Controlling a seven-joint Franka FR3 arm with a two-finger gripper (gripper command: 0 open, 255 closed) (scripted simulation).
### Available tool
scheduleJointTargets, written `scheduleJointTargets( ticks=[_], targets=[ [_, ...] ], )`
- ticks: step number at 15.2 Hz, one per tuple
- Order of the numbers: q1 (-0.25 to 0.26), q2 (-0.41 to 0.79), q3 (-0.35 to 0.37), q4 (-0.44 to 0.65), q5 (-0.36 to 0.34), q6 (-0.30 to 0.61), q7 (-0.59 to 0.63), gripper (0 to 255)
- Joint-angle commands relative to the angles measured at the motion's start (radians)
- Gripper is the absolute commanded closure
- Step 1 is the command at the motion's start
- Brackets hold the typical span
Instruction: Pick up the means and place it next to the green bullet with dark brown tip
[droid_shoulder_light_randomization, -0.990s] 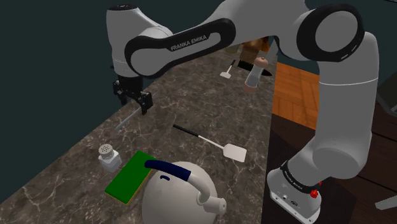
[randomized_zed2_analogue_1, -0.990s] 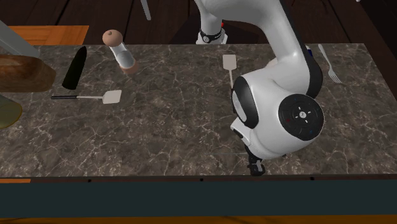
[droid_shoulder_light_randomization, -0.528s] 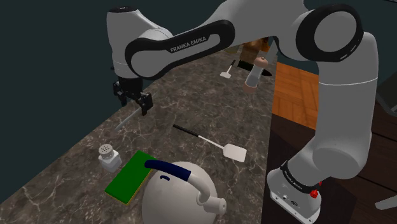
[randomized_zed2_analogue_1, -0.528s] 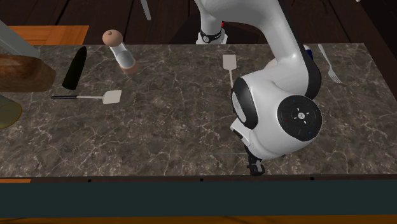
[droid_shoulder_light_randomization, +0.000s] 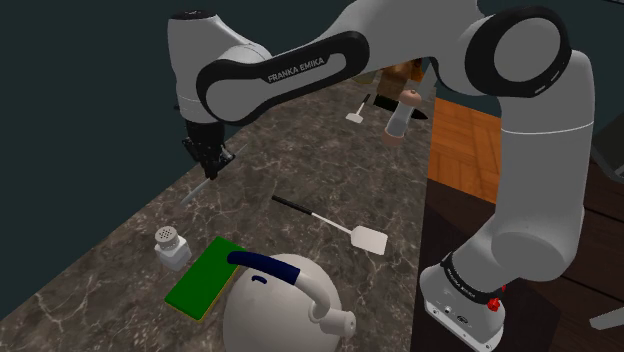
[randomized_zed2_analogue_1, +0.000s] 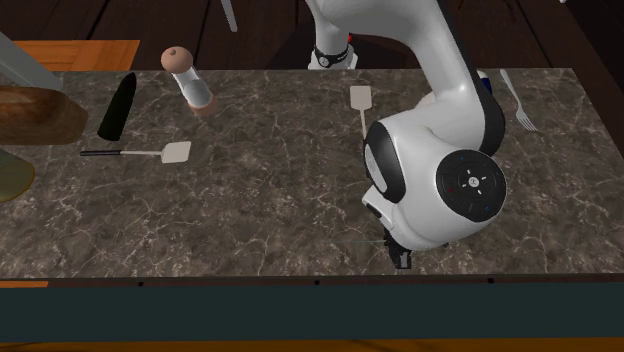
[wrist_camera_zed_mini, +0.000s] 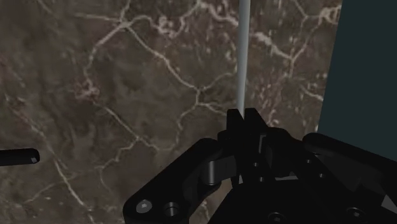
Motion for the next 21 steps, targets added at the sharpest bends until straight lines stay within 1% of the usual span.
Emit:
scheduleJointTargets(
  ticks=[1, 2, 10, 21],
  targets=[
    [0.0, 0.0, 0.0, 0.0, 0.0, 0.0, 0.0, 255],
    [0.0, 0.0, 0.0, 0.0, 0.0, 0.0, 0.0, 255],
    [-0.006, -0.04, 0.02, 0.051, 0.029, -0.084, -0.015, 255],
    [-0.001, -0.075, 0.038, 0.152, 0.057, -0.211, -0.032, 255]
  ],
)
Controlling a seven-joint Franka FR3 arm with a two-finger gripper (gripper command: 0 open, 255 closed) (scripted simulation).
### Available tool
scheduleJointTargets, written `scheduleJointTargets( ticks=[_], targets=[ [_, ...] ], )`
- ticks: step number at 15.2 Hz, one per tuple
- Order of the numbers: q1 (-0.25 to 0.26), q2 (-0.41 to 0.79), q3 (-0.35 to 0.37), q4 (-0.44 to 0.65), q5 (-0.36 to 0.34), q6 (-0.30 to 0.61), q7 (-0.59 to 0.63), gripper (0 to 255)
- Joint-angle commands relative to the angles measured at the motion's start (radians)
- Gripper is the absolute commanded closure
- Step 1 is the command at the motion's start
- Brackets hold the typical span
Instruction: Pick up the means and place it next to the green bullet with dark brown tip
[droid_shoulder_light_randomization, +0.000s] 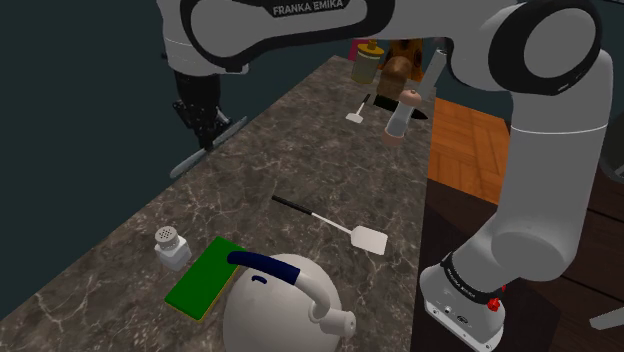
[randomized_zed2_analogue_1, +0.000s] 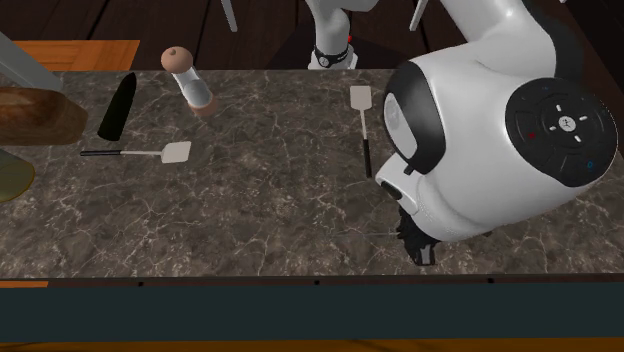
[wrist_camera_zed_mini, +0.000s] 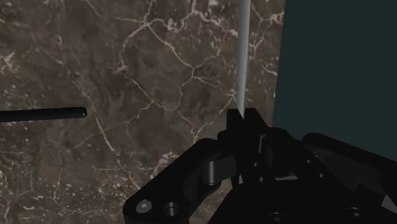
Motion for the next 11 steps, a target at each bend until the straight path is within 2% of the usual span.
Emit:
scheduleJointTargets(
  ticks=[1, 6, 11],
  targets=[
    [0.002, -0.005, 0.003, 0.021, 0.004, -0.024, -0.003, 255],
    [0.01, -0.01, 0.006, 0.072, 0.01, -0.078, -0.007, 255],
    [-0.171, -0.197, 0.039, -0.18, 0.118, 0.013, -0.117, 255]
  ],
)
